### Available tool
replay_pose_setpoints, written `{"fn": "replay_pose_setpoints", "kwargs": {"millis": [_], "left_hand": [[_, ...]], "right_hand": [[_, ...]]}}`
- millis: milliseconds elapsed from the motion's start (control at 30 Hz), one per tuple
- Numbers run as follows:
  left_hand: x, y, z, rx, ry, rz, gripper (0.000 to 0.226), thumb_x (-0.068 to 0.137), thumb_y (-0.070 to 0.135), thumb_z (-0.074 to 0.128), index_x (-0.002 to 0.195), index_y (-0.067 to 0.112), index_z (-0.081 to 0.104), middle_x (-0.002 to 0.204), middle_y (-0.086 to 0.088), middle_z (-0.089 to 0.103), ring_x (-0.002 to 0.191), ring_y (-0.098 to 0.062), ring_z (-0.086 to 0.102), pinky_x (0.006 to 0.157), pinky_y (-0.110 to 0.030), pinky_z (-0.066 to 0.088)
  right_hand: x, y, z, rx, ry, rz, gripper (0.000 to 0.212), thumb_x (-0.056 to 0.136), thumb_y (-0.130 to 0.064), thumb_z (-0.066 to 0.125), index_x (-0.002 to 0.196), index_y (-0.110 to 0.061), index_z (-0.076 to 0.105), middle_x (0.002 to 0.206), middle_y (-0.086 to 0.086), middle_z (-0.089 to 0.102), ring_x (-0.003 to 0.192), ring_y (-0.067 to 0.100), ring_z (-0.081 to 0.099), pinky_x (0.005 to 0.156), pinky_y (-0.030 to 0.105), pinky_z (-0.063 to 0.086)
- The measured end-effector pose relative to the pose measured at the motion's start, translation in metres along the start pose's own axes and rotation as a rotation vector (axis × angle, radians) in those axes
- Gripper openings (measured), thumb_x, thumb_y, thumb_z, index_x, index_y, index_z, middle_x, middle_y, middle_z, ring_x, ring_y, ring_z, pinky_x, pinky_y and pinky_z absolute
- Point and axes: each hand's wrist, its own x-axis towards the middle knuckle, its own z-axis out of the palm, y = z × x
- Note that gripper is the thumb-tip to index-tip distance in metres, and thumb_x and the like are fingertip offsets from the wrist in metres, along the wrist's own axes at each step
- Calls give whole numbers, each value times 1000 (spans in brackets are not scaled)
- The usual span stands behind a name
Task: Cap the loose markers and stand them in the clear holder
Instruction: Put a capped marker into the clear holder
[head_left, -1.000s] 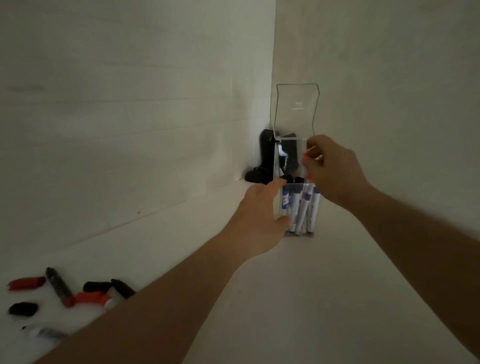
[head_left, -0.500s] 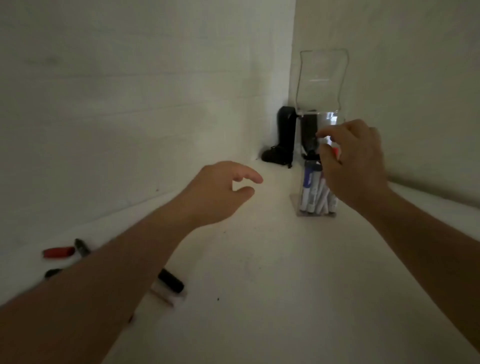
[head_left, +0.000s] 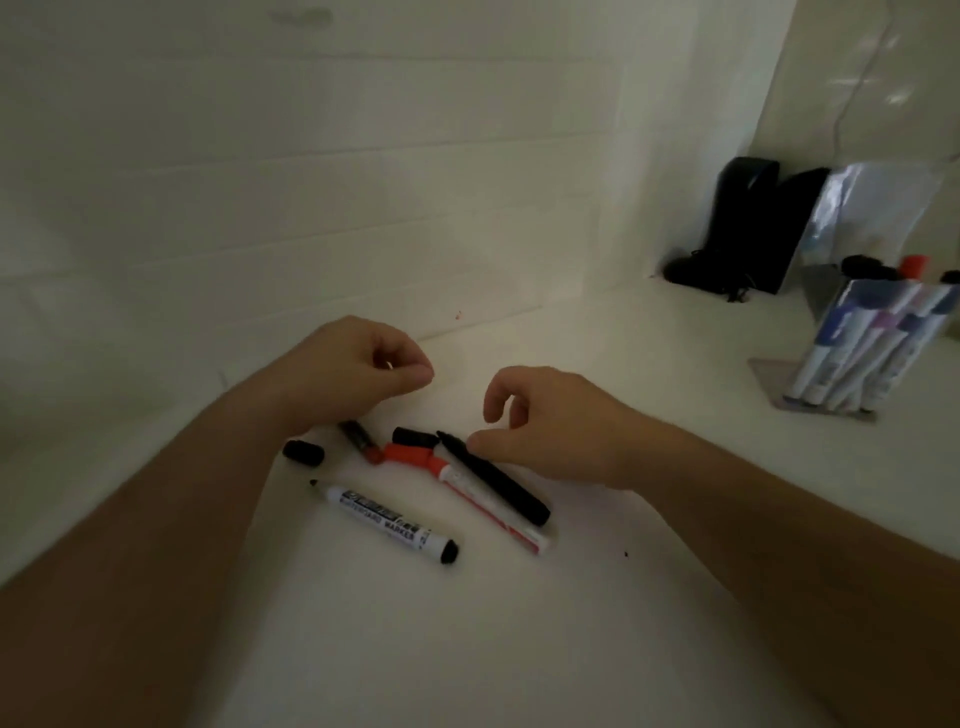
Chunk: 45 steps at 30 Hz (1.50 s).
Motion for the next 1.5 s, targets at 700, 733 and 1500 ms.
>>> {"fn": "replay_pose_setpoints", "kwargs": {"millis": [700, 733, 1500], "left_hand": [[5, -2, 13, 270, -127, 77, 18, 95, 37, 65, 109, 43, 74, 107, 24, 66, 100, 3, 58, 86, -15, 43], [7, -1, 15, 283, -141, 78, 18, 95, 36, 65, 109, 42, 74, 108, 23, 67, 101, 2, 59, 89, -19, 45], [-1, 26, 28, -164, 59, 143, 20, 98, 11, 59, 102, 31, 59, 101, 11, 73, 83, -6, 73, 78, -26, 56]], "right_hand": [[-5, 31, -12, -93, 157, 65, 34, 80, -52, 73, 108, -39, 60, 96, -13, 59, 85, 4, 57, 67, 23, 43], [-3, 32, -12, -115, 158, 60, 35, 81, -50, 74, 111, -39, 60, 97, -12, 60, 87, 6, 57, 69, 23, 42], [3, 47, -12, 2, 393, 28, 18, 99, -28, 54, 110, -34, 67, 98, -5, 56, 87, 11, 53, 68, 23, 40]]}}
